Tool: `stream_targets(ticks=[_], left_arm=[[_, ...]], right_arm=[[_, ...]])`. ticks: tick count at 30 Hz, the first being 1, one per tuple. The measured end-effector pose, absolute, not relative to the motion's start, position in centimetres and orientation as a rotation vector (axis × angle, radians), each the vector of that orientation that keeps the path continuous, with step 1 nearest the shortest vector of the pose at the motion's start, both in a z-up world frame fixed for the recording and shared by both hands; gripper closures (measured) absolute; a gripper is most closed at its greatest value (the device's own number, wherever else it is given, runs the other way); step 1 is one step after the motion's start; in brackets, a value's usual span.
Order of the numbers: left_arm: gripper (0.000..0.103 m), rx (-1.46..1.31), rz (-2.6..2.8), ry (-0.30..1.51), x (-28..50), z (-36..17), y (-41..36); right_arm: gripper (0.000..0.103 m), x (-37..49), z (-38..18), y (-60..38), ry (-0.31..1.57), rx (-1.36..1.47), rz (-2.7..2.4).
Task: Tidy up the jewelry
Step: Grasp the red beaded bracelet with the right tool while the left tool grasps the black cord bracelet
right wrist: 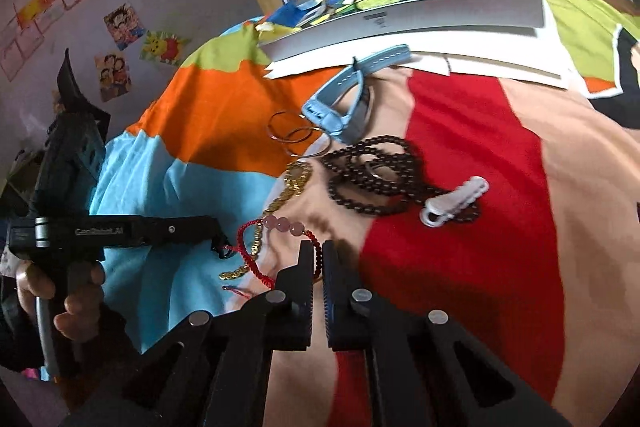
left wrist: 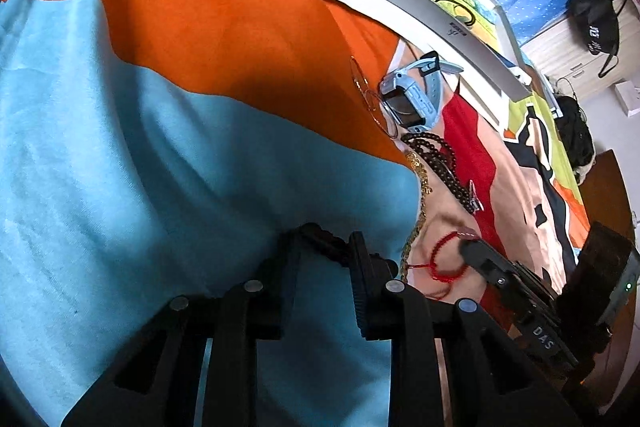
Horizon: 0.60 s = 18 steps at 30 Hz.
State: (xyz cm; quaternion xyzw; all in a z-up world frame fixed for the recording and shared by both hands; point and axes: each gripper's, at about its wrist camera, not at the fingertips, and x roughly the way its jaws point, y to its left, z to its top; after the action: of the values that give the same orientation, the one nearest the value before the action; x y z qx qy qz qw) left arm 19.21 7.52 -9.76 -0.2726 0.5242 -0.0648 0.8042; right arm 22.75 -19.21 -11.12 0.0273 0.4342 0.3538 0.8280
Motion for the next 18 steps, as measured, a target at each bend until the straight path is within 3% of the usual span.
stream_targets(ticks=[7,9,13,16,18], left_arm=[[0.08,-0.619,-0.091,1.126,19.6,-10.1,7.4],[0.072,-0.609,-0.1,1.123,19.7,-10.0,7.0],[0.068,-0.563,-0.085,1.123,19.8,-9.8,6.1],[0.073,-0.521,-0.064,1.117,19.7,-9.7,5.6],[0.086,-0.496,-0.033,1.113,19.6,-9.7,5.5]], right_arm=[[0.098,23.1,-11.3,-20.1,0.929,0.108,0.755],[0.098,23.0,-11.2,-20.2,0.928,0.112,0.758],[0.098,23.1,-11.2,-20.2,0.921,0.115,0.757],[0.098,23.1,-11.2,-20.3,0.919,0.119,0.757],[0.098,23.0,-11.2,-20.2,0.92,0.12,0.757]])
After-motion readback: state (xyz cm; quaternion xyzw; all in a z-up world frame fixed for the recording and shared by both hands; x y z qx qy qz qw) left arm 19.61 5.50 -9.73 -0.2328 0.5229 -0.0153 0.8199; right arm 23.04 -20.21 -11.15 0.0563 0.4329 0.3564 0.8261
